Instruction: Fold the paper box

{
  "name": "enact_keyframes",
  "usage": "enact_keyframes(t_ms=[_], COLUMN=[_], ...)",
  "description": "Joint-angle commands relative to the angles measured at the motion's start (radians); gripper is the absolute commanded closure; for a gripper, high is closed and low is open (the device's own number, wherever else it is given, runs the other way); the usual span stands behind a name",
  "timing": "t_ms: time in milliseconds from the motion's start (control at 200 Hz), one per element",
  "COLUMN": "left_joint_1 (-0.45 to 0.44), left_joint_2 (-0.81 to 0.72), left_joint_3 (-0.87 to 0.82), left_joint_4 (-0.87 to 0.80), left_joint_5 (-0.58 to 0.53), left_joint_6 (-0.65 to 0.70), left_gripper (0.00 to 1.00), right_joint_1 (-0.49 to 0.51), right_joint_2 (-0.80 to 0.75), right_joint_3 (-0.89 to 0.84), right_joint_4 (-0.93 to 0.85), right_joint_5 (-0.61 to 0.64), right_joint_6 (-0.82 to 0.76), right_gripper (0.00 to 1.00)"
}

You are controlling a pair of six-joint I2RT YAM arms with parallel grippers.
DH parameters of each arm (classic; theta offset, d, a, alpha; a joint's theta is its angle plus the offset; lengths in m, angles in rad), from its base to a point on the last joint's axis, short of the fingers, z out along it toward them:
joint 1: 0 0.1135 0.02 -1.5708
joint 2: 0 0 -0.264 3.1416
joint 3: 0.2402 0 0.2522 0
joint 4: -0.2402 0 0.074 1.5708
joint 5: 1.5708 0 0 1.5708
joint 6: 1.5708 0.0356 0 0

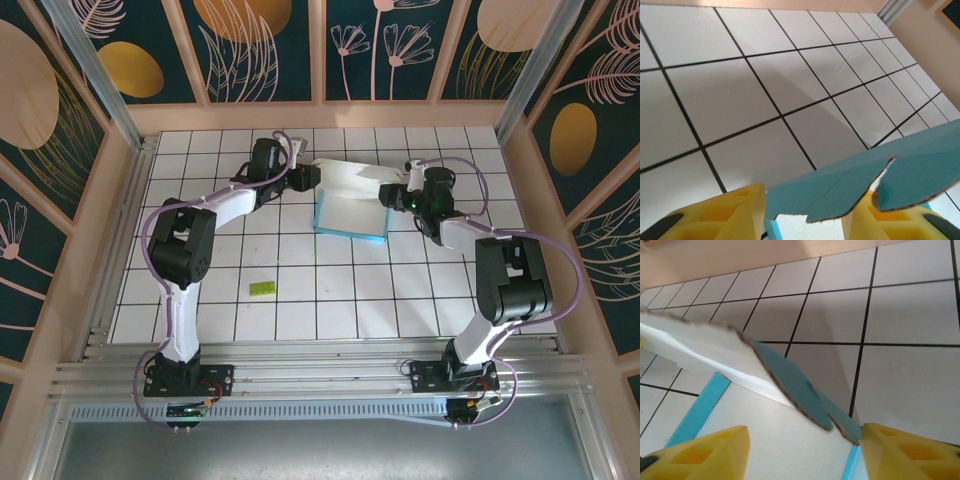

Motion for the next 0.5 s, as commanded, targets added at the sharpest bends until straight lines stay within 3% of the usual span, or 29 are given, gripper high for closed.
enact_keyframes(t_ms=[0, 205, 495], left_joint_1=[-0.005, -0.005, -0.007], left_joint_2=[0.042, 0.038, 0.039], left_joint_3=[0.043, 0.013, -0.007], left_joint_4=[-0.030, 0.046, 0.086], left_joint_5=[0.049, 0.105, 0.133], left_joint_6=[0.027, -0.044, -0.118], left_gripper=[0.60, 0.74, 0.77], right_joint_1=[0.000, 0.001, 0.003], right_joint_2=[0.027, 0.036, 0.046], right_joint_3=[0.030, 0.030, 0.034], right_joint_4=[0.016, 0.036, 0.049], right_joint_5=[-0.030, -0.027, -0.015], right_joint_6=[-0.016, 0.023, 0.049], right_gripper=[0.49, 0.59, 0.64])
